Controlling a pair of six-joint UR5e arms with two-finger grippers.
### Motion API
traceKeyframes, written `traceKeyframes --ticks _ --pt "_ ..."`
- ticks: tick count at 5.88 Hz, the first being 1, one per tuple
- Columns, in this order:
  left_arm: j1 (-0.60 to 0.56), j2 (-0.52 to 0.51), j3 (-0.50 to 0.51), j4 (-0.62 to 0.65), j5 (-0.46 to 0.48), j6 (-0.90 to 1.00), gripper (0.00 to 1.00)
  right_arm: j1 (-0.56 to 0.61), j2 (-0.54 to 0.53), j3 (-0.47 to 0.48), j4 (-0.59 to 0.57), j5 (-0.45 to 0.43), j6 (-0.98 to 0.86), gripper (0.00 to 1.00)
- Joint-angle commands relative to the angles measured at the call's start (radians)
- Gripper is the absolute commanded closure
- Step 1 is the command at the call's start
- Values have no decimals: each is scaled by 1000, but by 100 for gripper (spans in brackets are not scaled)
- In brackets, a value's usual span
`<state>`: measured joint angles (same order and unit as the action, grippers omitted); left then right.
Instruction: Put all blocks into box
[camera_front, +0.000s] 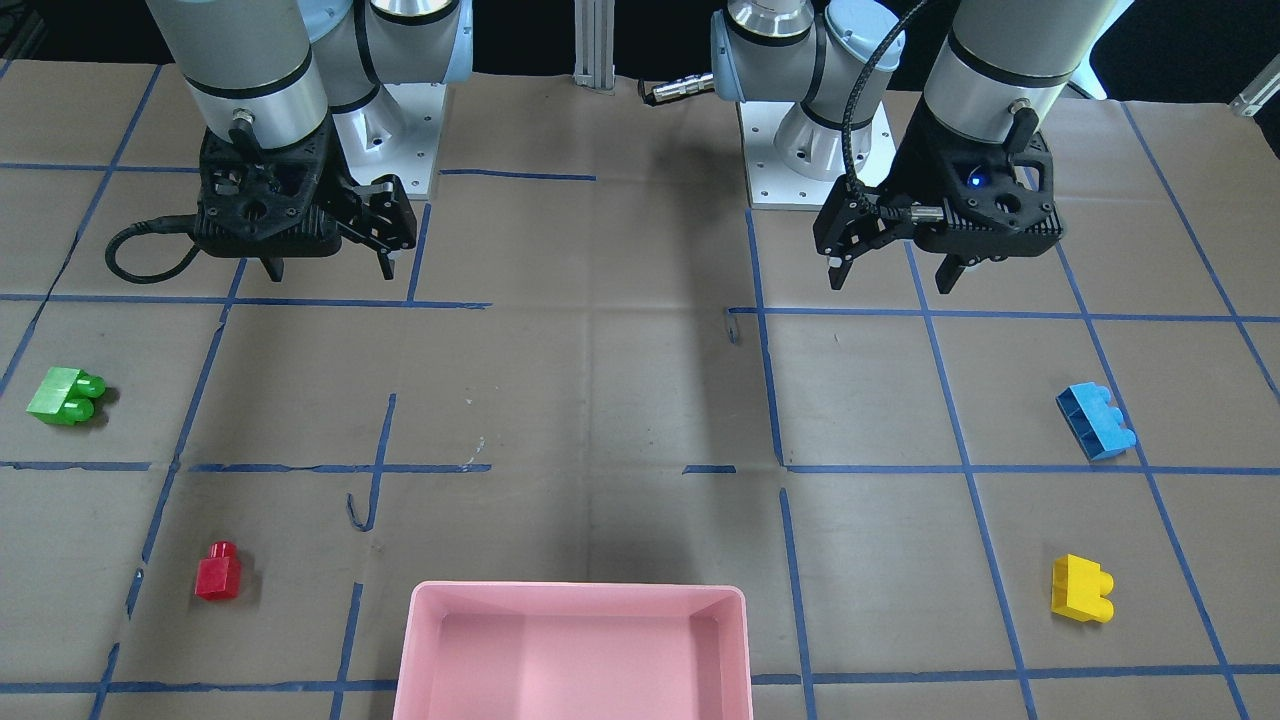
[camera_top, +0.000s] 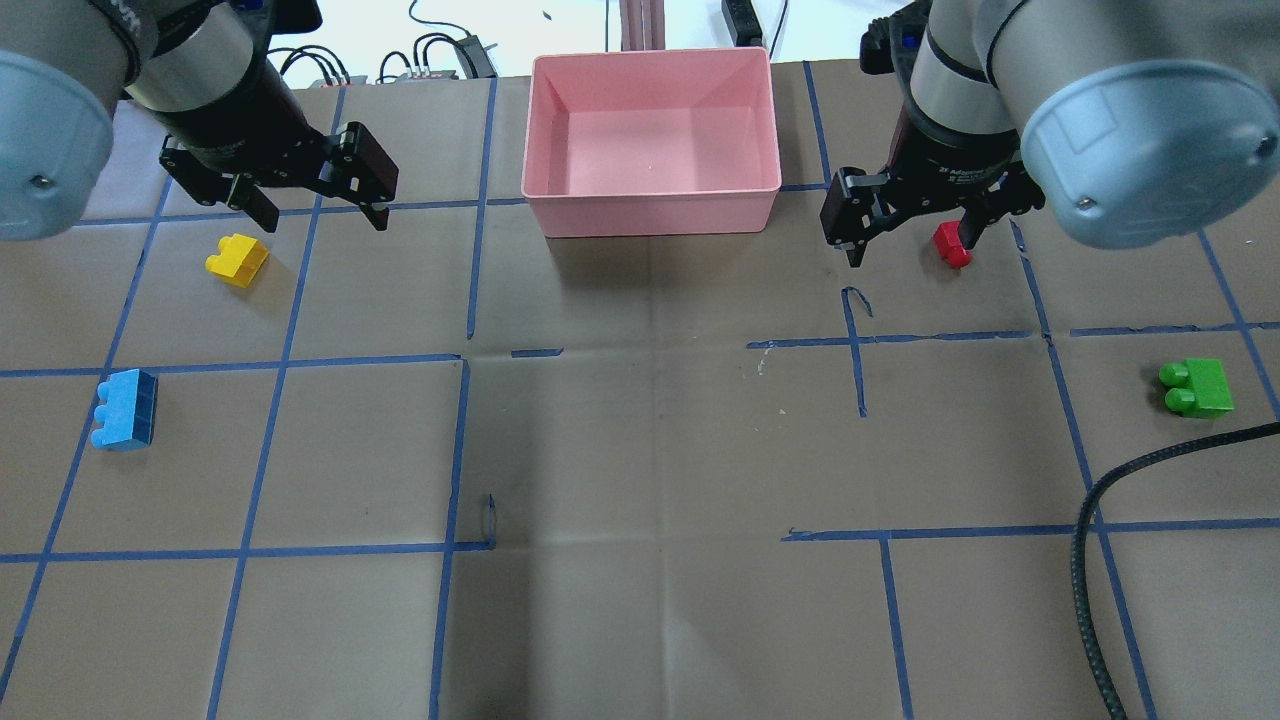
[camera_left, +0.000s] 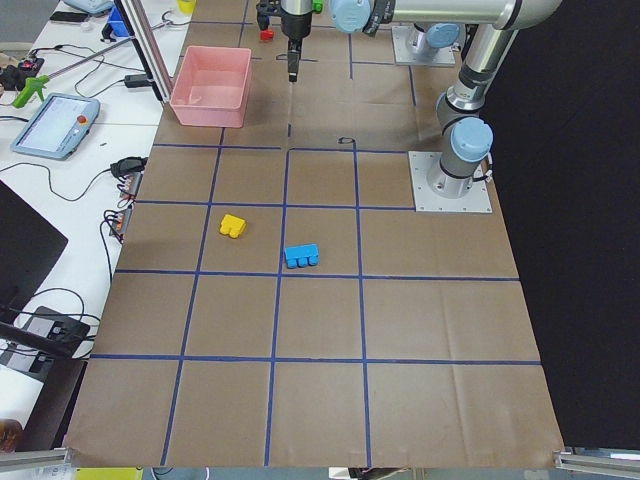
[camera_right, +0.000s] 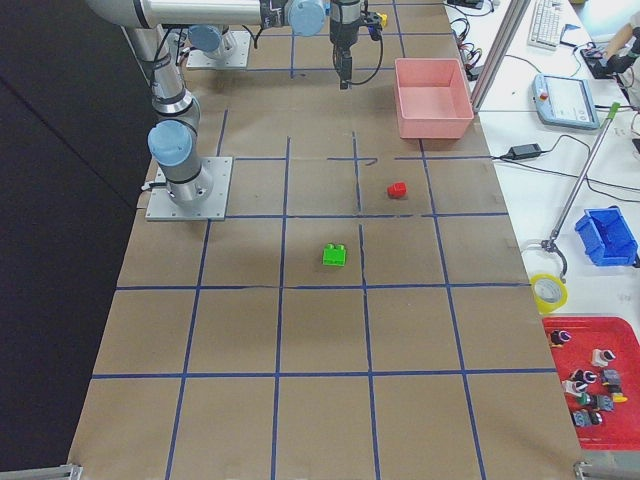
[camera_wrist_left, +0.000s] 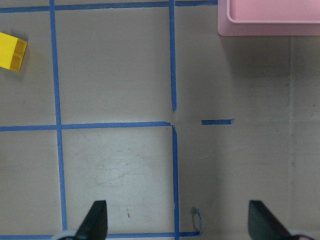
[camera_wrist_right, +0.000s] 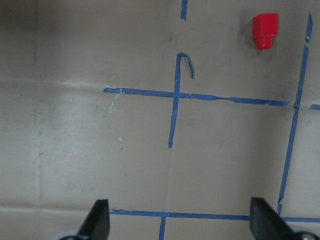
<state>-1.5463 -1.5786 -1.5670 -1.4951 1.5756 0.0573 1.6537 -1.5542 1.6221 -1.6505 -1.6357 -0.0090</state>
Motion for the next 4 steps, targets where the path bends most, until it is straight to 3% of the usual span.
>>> traceKeyframes --ticks 1,4 --pt "6 5 11 -5 4 13 0 0 0 -4 -2 -1 0 0" --pt "182 32 -7 -11 15 70 0 0 -4 -8 -2 -1 1 0"
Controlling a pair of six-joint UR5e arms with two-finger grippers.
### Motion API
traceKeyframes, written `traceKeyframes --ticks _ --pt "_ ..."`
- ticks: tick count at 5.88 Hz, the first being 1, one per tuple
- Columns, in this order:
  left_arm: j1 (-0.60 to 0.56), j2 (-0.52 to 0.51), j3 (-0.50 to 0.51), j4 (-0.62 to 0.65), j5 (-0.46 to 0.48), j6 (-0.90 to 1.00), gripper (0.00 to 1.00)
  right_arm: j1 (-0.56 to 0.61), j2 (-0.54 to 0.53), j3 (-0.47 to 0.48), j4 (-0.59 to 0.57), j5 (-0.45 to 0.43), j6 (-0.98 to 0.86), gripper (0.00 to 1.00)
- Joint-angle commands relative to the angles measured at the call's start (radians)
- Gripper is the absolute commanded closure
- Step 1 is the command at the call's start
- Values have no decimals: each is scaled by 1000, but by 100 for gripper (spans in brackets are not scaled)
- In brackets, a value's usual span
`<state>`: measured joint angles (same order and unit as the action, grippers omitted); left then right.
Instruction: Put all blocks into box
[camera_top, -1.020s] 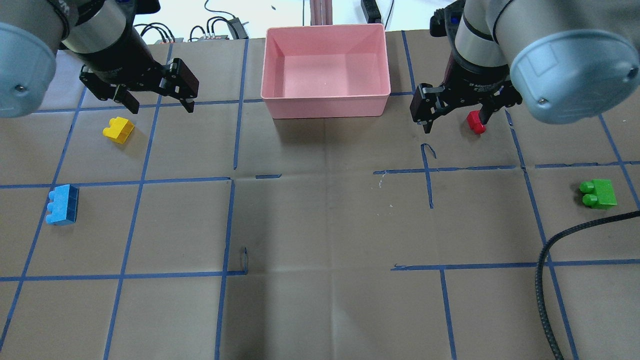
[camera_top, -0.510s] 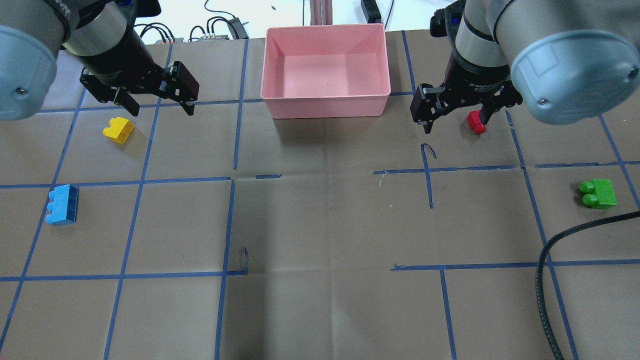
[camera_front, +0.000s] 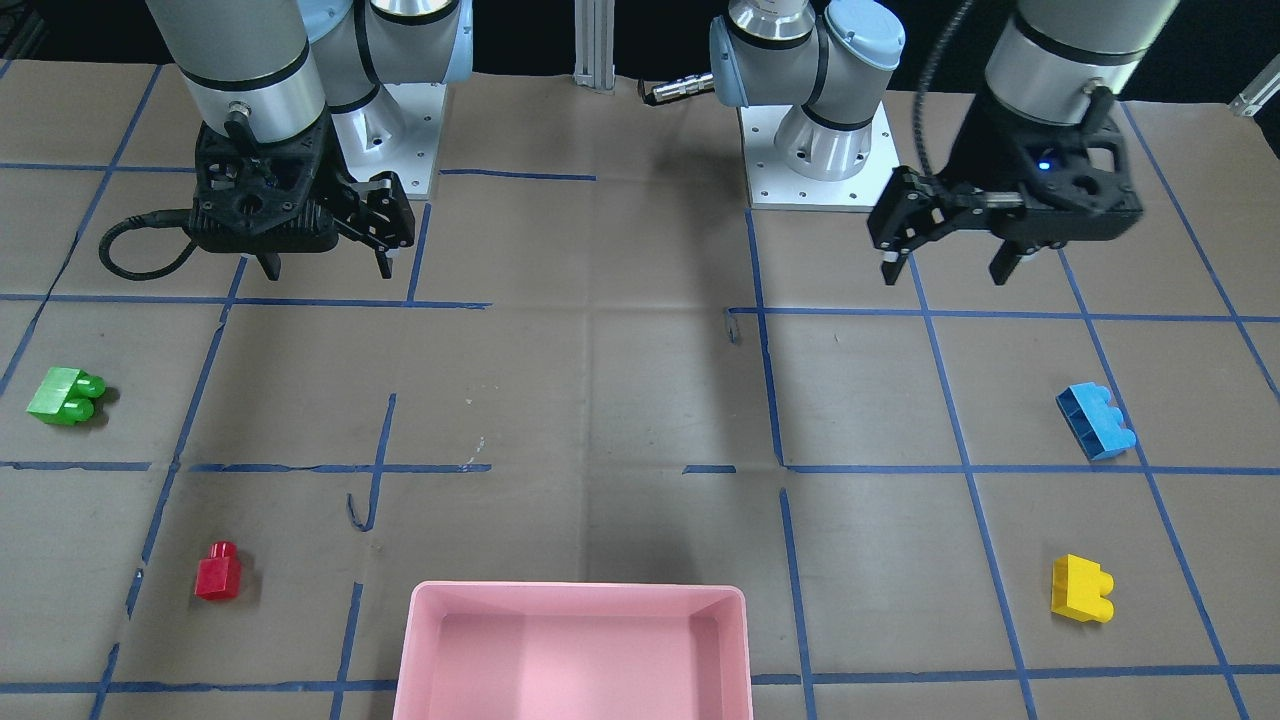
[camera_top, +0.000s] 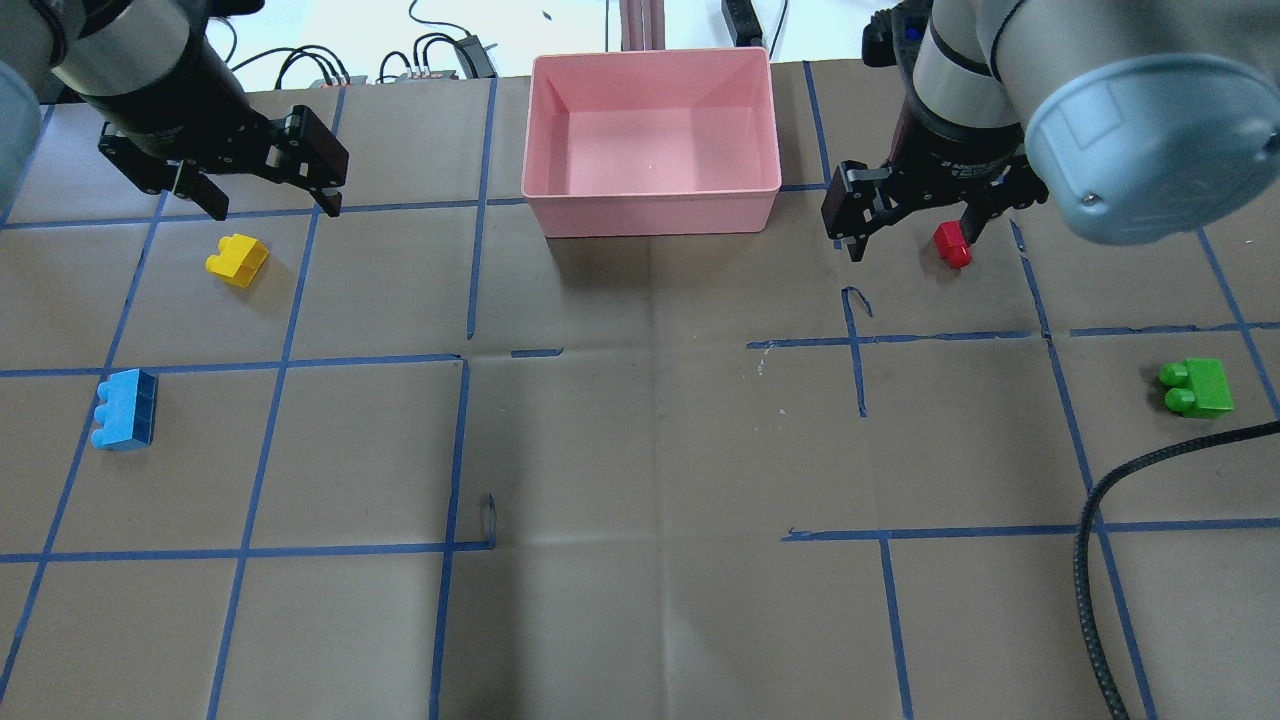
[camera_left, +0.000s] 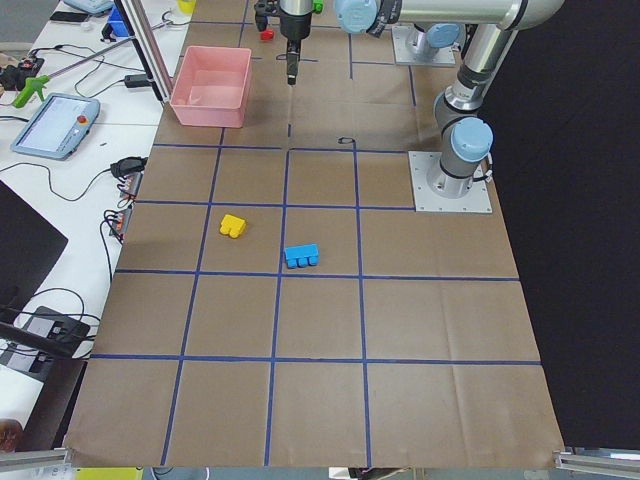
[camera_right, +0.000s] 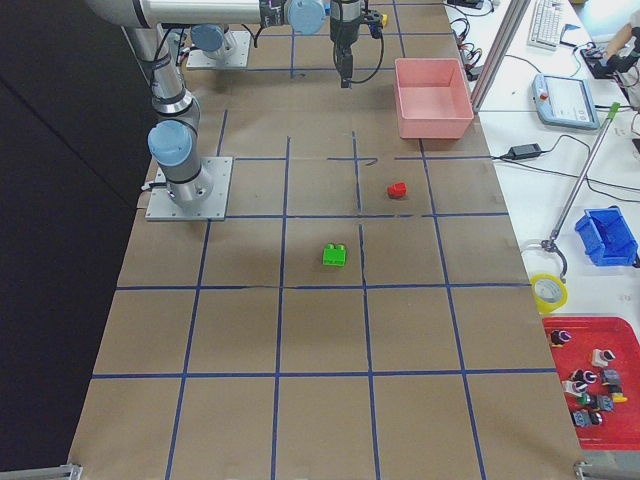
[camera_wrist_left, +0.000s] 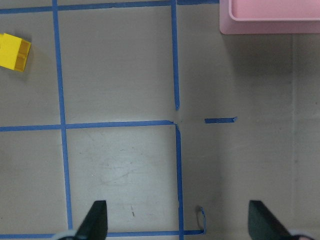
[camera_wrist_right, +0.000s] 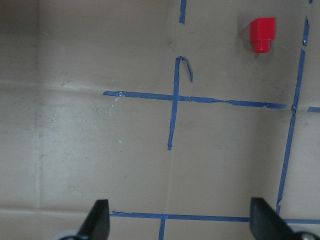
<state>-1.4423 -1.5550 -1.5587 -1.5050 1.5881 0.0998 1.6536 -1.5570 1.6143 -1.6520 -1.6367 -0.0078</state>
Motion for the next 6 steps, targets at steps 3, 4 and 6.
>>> traceKeyframes --ticks 3,4,6 --pt "451 4 -58 0 -10 289 0 0 5 12 0 2 0 0" --pt "593 -17 -61 5 -11 414 1 0 6 16 0 2 0 0" --pt "712 -29 -79 15 -8 521 1 2 9 18 0 3 0 0"
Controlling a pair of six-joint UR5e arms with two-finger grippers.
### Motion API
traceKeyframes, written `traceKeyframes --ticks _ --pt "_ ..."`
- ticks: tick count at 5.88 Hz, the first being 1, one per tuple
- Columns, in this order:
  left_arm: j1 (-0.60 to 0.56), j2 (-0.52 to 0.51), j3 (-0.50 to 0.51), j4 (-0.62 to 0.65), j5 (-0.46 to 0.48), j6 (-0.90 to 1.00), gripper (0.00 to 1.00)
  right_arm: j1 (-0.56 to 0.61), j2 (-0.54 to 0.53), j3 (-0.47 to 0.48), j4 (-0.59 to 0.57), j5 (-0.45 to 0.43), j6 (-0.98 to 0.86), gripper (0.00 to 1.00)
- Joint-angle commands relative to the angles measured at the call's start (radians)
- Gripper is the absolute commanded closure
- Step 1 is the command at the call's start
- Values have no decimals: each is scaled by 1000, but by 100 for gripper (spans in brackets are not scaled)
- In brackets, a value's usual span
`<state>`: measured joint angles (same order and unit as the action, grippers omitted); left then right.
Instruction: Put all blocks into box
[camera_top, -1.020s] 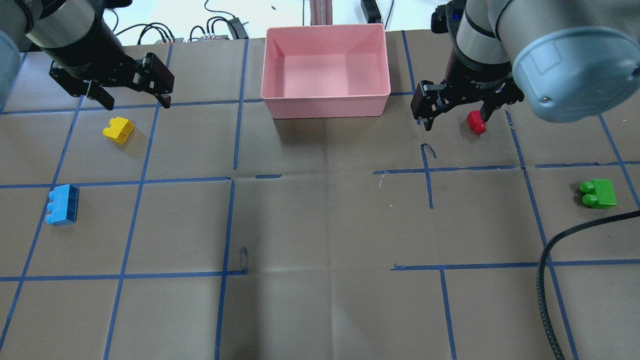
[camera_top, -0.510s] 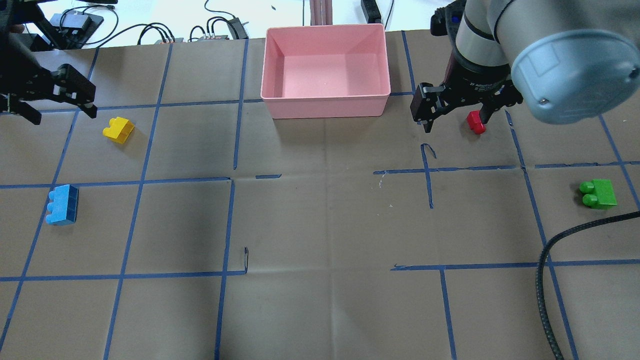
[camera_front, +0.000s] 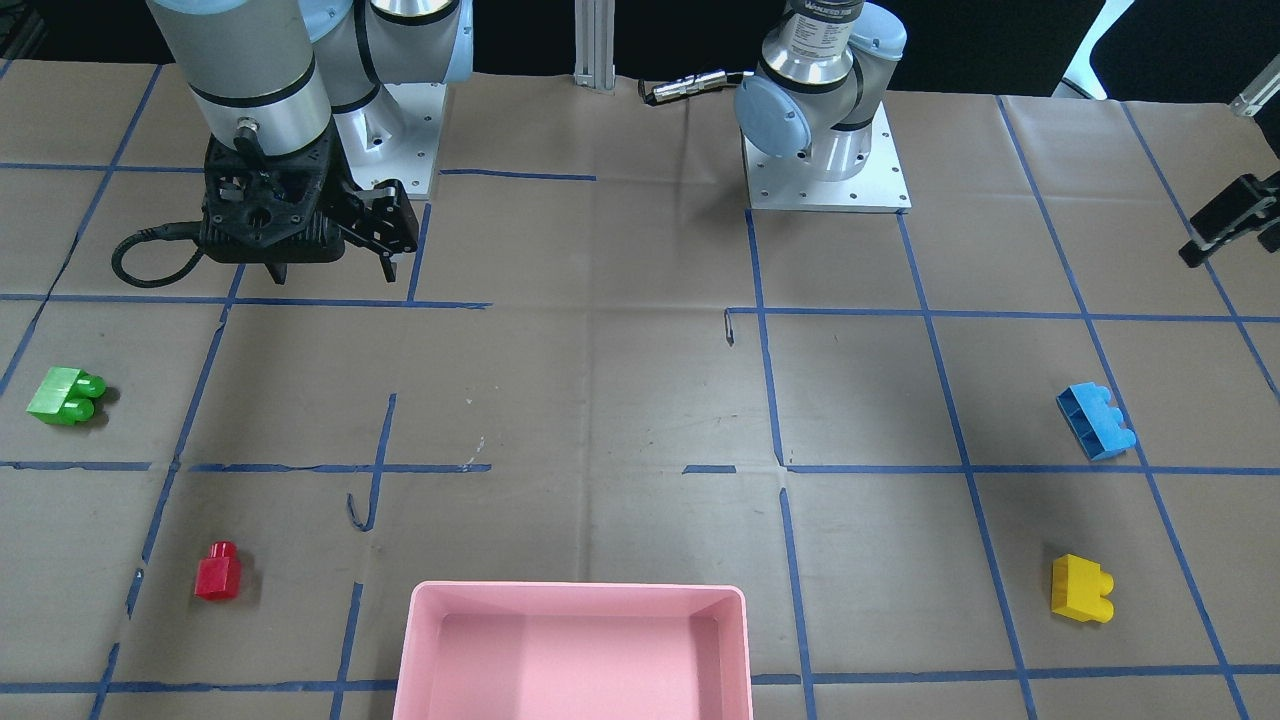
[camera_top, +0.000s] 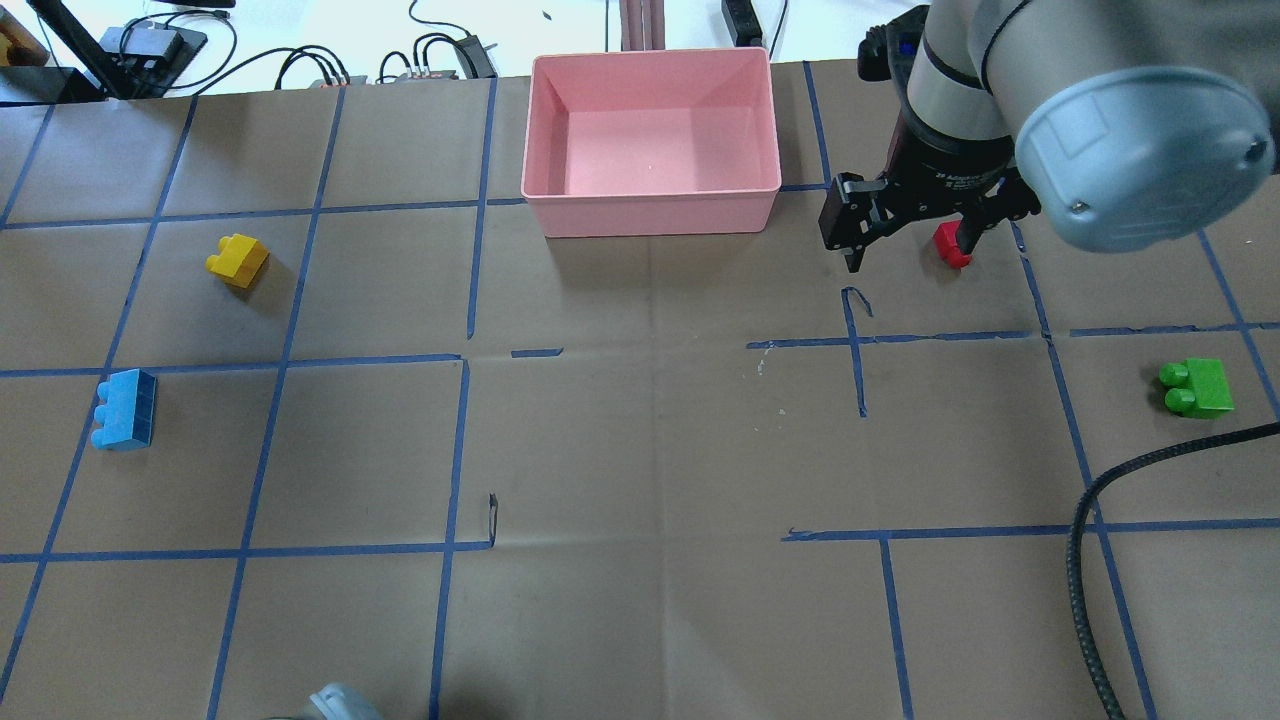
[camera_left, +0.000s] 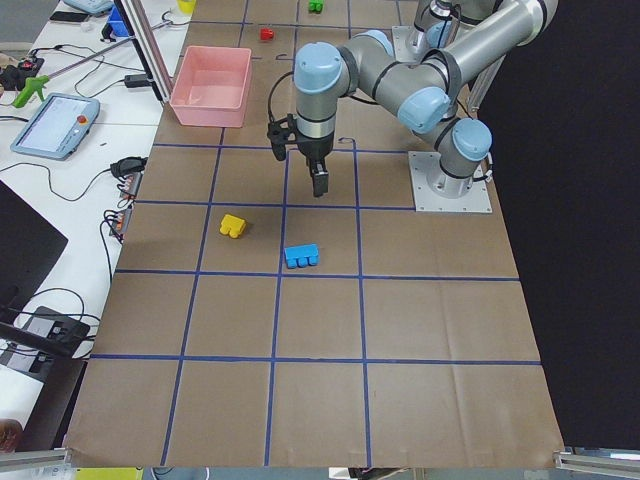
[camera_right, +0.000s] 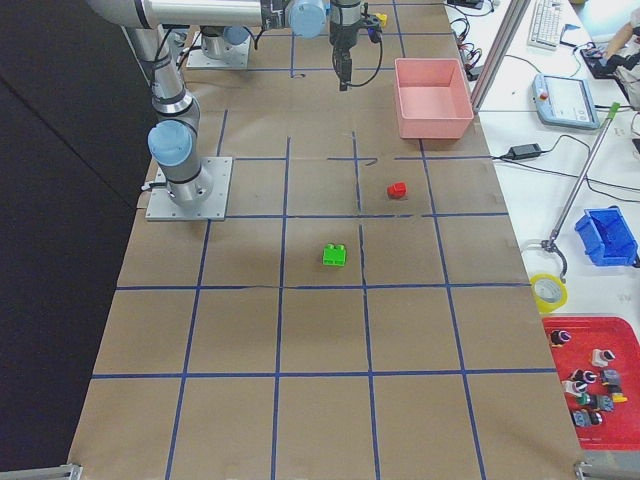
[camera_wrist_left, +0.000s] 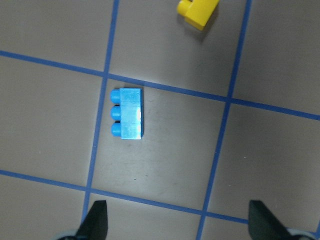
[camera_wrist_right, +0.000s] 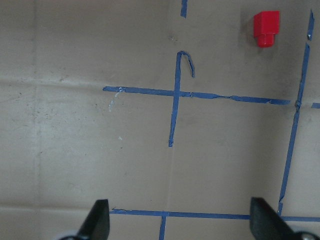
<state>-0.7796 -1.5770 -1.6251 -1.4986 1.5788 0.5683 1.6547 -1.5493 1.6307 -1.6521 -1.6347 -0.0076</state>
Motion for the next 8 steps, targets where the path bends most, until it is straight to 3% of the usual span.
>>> traceKeyframes --ticks 1,3,6,8 --pt "62 -17 -42 12 0 53 1 -10 2 7 3 0 -12 0" --pt "65 -58 -76 98 1 54 1 -146 -18 12 9 -1 -108 0" --pt "57 -240 -79 241 -3 44 2 -472 -64 49 0 4 -507 0" --pt "19 -360 -81 357 -49 -14 2 -666 -46 136 -166 3 -618 0"
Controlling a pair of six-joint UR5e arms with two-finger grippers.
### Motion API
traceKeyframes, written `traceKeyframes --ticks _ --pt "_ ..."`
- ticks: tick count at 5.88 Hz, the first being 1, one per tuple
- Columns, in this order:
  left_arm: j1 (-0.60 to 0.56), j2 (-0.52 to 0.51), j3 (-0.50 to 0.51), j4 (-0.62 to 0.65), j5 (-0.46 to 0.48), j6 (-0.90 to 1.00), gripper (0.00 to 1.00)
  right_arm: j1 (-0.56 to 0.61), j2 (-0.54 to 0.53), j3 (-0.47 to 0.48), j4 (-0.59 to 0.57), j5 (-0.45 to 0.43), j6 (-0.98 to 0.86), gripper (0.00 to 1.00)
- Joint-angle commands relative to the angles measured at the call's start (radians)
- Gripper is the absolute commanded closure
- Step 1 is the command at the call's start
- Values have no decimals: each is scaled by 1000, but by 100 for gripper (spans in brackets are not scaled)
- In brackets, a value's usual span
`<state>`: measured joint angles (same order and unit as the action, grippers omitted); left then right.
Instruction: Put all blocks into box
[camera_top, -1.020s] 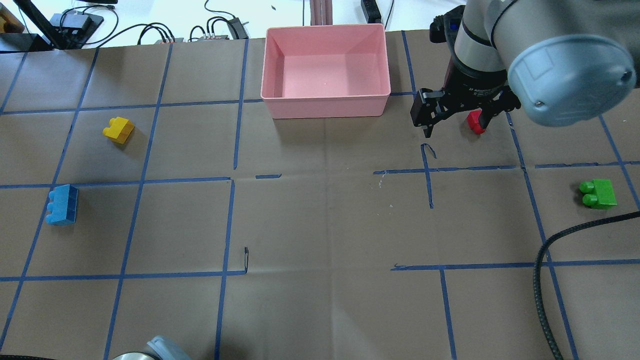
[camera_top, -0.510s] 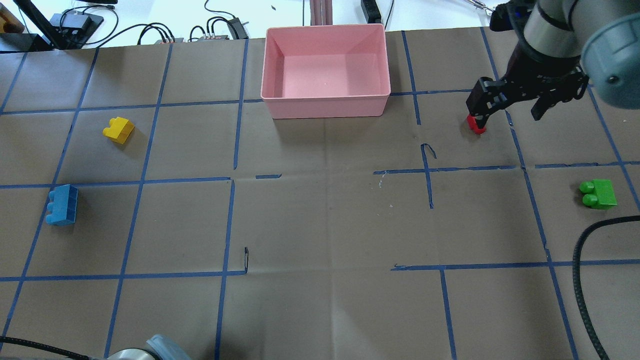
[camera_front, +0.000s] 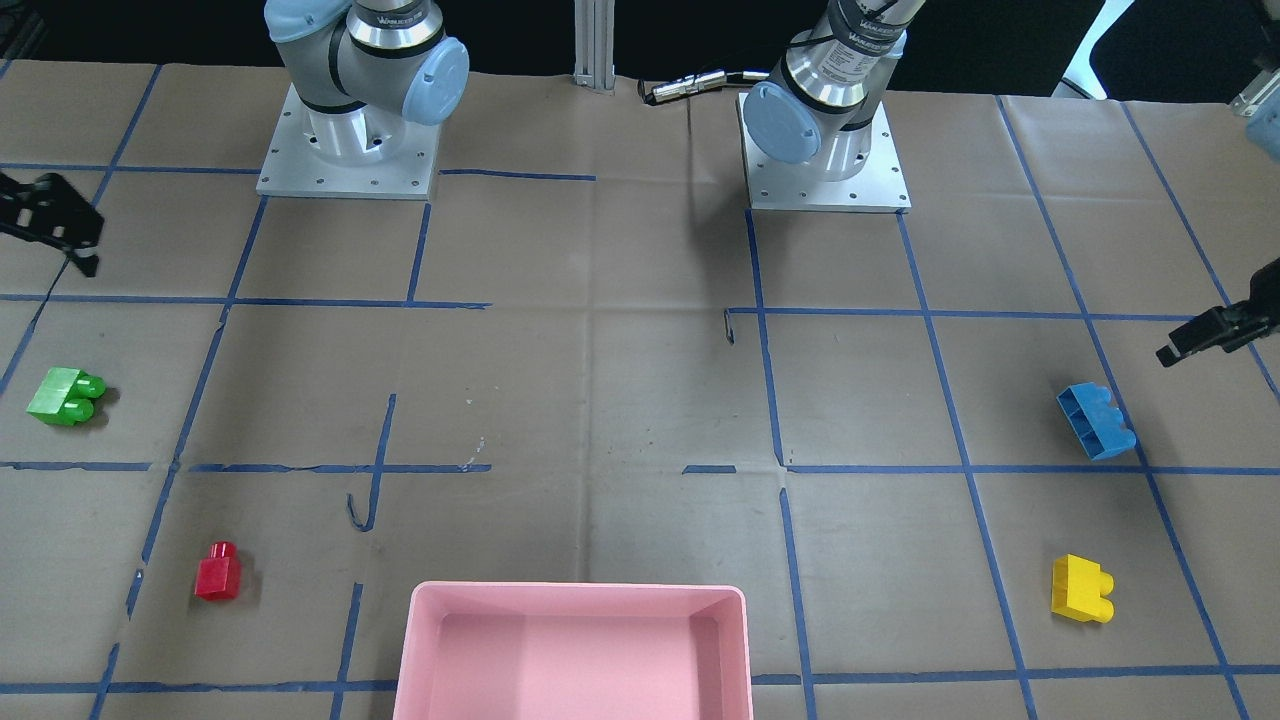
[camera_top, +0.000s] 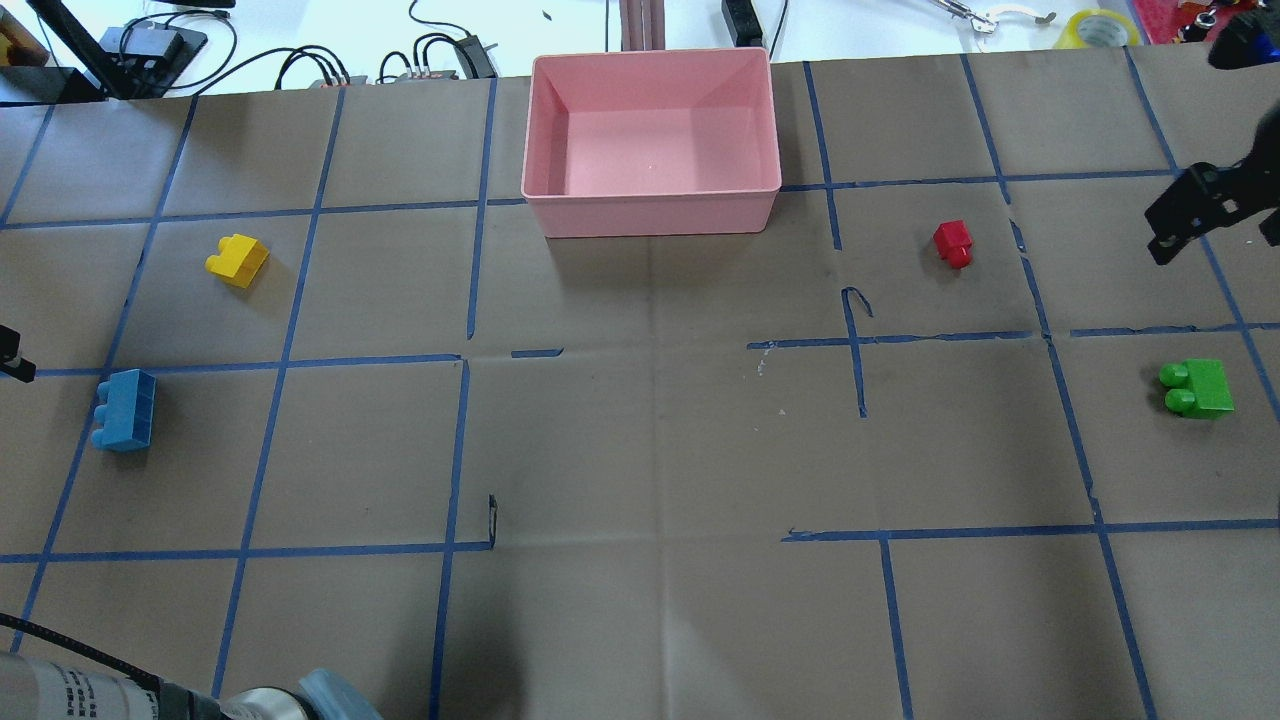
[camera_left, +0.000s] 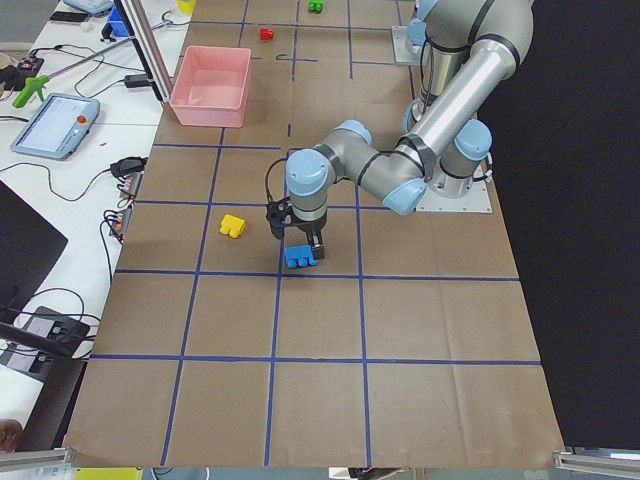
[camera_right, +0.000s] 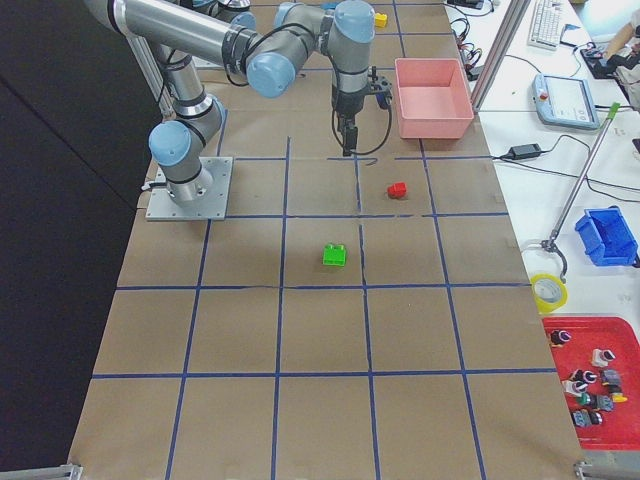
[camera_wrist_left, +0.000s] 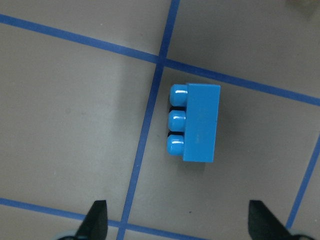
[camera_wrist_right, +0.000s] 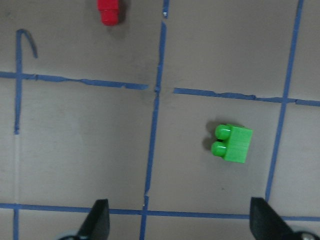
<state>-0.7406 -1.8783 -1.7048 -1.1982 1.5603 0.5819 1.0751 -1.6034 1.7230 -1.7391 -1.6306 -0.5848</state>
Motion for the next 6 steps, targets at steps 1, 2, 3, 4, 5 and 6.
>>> traceKeyframes --ticks 1,2,3,4,5,6 --pt "-45 -106 -3 134 -32 -37 2 -115 16 105 -91 0 -40 0" --pt "-46 -152 -4 172 -34 -39 2 -142 32 166 -108 1 -41 0" --pt "-48 -166 -6 175 -36 -83 3 -170 51 190 -219 62 -33 0" --pt "-49 -165 -44 178 -36 -97 3 -216 112 197 -262 70 -29 0" --pt "-48 -163 -91 253 -33 -94 3 -248 167 197 -267 72 -36 0" --pt "-48 -160 -117 290 -32 -94 3 -250 216 199 -328 71 -42 0"
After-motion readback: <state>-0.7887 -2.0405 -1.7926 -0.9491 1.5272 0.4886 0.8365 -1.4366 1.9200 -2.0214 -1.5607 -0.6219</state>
